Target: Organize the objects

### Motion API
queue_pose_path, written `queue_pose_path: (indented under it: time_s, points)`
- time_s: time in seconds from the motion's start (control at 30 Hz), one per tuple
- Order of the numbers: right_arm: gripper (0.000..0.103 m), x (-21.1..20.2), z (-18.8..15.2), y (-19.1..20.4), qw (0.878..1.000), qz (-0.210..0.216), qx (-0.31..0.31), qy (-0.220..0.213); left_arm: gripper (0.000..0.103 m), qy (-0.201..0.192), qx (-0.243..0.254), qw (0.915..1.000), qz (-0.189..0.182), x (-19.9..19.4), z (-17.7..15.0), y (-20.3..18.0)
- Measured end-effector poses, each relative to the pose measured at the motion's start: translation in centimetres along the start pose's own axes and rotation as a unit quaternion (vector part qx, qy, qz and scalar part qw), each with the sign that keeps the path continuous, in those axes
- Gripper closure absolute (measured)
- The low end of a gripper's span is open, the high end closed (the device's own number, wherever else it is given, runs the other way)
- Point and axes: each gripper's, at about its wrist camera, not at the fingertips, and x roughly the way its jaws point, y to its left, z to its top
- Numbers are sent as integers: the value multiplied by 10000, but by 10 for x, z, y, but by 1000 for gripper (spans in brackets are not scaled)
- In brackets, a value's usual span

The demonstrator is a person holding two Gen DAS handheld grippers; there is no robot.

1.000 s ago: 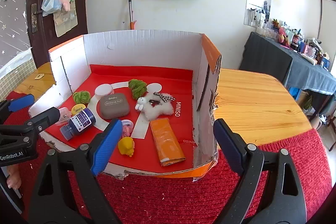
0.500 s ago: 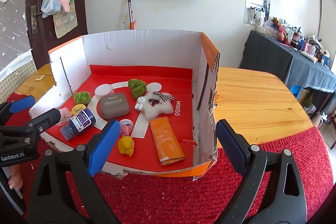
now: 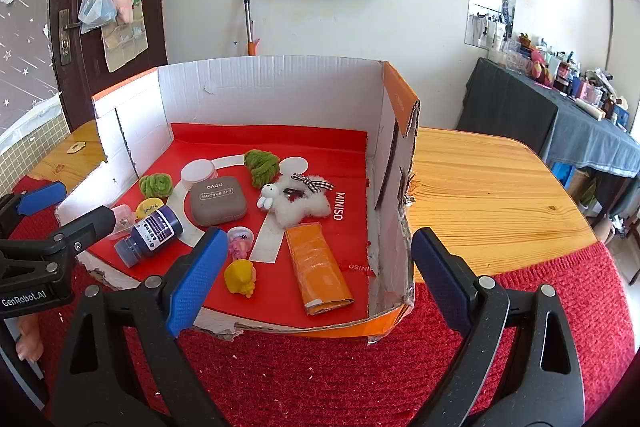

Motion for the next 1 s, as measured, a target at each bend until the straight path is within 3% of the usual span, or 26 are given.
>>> queue_pose_path:
  time_s: [1.0]
  points:
    - [9,-9,2,5,9998,28,-133,-142,5,-189,34,9998,4,-13,4,0]
